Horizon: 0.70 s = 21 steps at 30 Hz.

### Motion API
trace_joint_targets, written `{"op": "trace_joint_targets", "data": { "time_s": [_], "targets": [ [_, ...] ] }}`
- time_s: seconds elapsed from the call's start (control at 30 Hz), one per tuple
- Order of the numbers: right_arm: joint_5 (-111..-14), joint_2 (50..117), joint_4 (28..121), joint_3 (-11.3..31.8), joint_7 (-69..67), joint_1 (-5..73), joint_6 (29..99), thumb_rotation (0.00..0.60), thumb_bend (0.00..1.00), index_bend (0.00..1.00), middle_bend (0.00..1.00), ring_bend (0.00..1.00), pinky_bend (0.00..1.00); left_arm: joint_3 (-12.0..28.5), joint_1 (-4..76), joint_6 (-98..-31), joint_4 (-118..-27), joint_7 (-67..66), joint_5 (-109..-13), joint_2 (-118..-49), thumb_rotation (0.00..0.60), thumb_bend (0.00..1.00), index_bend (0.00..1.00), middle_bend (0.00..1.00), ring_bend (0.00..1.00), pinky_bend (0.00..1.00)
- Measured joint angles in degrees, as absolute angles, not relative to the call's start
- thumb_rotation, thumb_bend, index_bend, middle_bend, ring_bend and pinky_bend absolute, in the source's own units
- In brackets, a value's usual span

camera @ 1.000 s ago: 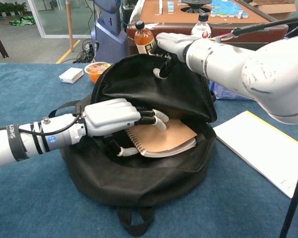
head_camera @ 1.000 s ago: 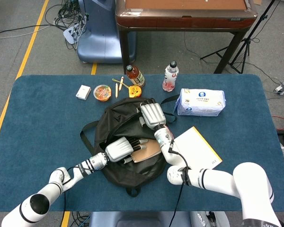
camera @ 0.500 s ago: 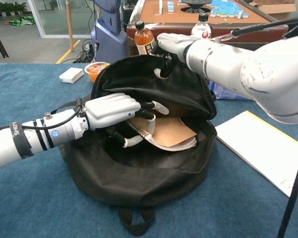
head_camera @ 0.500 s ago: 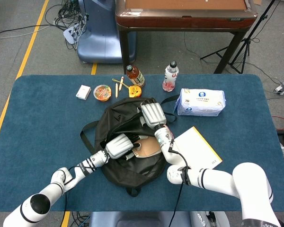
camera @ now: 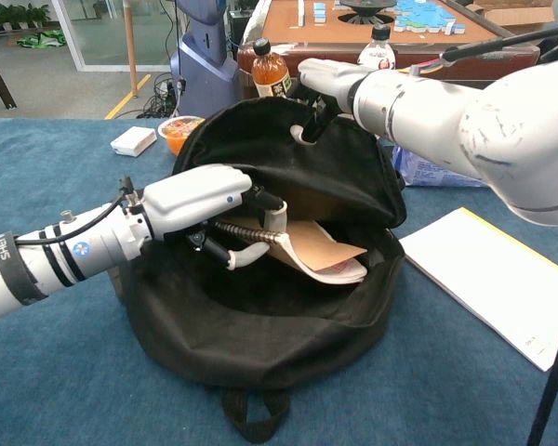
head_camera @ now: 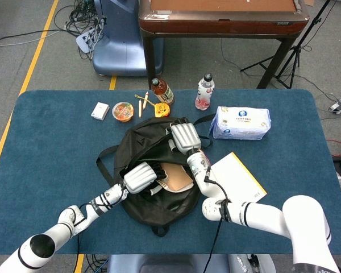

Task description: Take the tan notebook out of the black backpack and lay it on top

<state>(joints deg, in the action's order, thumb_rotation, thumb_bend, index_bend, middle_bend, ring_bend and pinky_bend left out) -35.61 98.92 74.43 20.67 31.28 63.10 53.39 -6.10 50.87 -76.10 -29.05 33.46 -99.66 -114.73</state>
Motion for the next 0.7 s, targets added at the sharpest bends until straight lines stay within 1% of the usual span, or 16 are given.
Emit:
{"op": "trace_joint_targets", "data": {
  "time_s": [0.3, 0.57, 0.7],
  "targets": [
    [-34.97, 98.90, 74.56, 20.57, 31.08, 62.93, 53.33, 0.600, 0.62, 0.77, 0.37, 0.17, 0.15, -5.04, 49.39, -81.89, -35.73, 34.67, -99.81, -111.40, 0.600, 0.45, 0.62, 0.66, 0.49, 0.30],
    [-35.30, 97.64, 76.34, 20.20, 29.36, 61.82, 52.50, 0.600, 0.62, 0.77, 0.37, 0.17, 0.15, -2.91, 47.66, -86.65, -45.12, 35.18, -99.26, -106.22, 0.600, 0.45, 0.62, 0.71, 0.55, 0.33],
    [-35.73, 95.89, 78.60, 20.29, 28.10, 61.14, 51.84, 0.600, 0.60, 0.76, 0.36, 0.18, 0.15, -1.97, 46.81, -88.99, -50.04, 34.88, -99.33, -103.00, 0.600, 0.45, 0.62, 0.72, 0.57, 0.33]
  ]
}}
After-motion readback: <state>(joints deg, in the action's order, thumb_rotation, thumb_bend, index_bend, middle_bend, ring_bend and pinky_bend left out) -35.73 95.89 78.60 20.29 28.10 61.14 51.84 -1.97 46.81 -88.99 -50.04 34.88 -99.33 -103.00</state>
